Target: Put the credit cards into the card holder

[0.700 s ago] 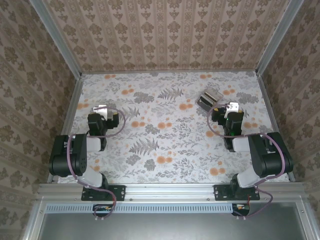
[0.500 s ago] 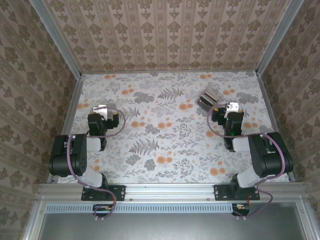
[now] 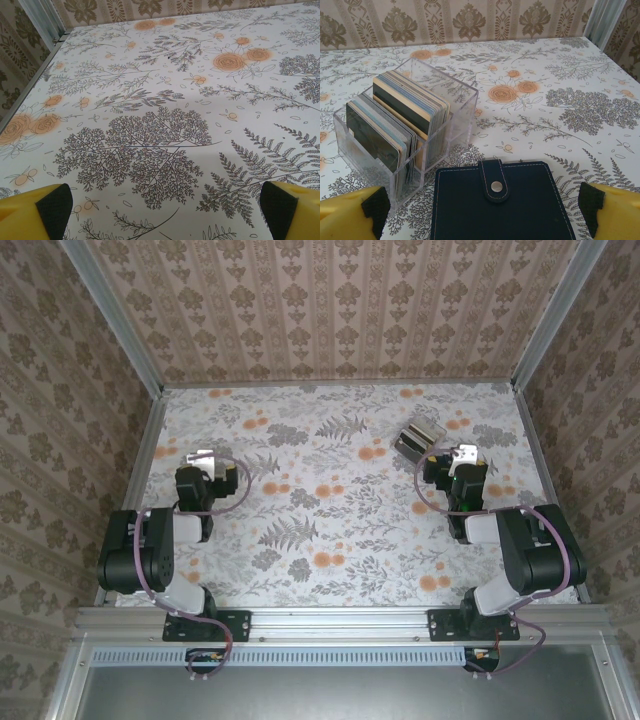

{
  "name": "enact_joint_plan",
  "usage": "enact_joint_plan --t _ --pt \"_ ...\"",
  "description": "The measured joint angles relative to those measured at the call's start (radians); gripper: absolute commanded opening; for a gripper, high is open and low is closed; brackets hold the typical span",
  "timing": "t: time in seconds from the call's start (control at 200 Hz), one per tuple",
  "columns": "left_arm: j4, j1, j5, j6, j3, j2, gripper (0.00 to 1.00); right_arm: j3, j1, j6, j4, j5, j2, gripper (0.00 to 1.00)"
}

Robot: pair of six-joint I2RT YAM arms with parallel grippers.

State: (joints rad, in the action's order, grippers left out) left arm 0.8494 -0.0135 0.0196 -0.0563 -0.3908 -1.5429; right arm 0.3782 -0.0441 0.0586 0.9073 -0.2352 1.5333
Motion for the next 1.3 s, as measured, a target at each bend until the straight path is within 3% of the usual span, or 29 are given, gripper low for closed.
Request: enact_joint_plan --t 0.305,0.415,0.615,0.8,0.88,1.015,1.125,1.3 --pt "0.008 -0.009 0.03 0.001 0.008 0.007 1.0 0.0 0.0 0.0 0.0 0.0 0.0 1.0" --pt "-0.02 -0.019 0.097 0.014 0.051 0.11 1.0 0.007 0.0 0.0 -0.04 0.0 -0.011 1.0" --pt "-0.373 -0.02 0.133 0.095 -0.044 0.457 1.0 0.121 0.003 0.073 -0.351 -0.081 -0.207 1.0" --pt "-0.708 -0.017 0.182 0.322 -0.191 0.675 1.0 0.291 0.047 0.388 -0.685 -0.13 -0.303 0.9" --pt "-0.792 0.03 0.134 0.431 -0.206 0.703 1.0 0.359 0.089 0.535 -0.841 -0.097 -0.274 0.87" --pt "-0.891 0.13 -0.043 0.573 -0.206 0.652 1.0 0.522 0.121 0.711 -1.133 -0.072 -0.156 0.88" --pt "-0.974 0.126 -0.164 0.6 -0.231 0.577 1.0 0.652 0.141 0.768 -1.26 -0.029 -0.036 0.75" --pt "-1.049 0.097 -0.27 0.593 -0.319 0.506 1.0 0.743 0.18 0.813 -1.343 0.116 0.12 0.74"
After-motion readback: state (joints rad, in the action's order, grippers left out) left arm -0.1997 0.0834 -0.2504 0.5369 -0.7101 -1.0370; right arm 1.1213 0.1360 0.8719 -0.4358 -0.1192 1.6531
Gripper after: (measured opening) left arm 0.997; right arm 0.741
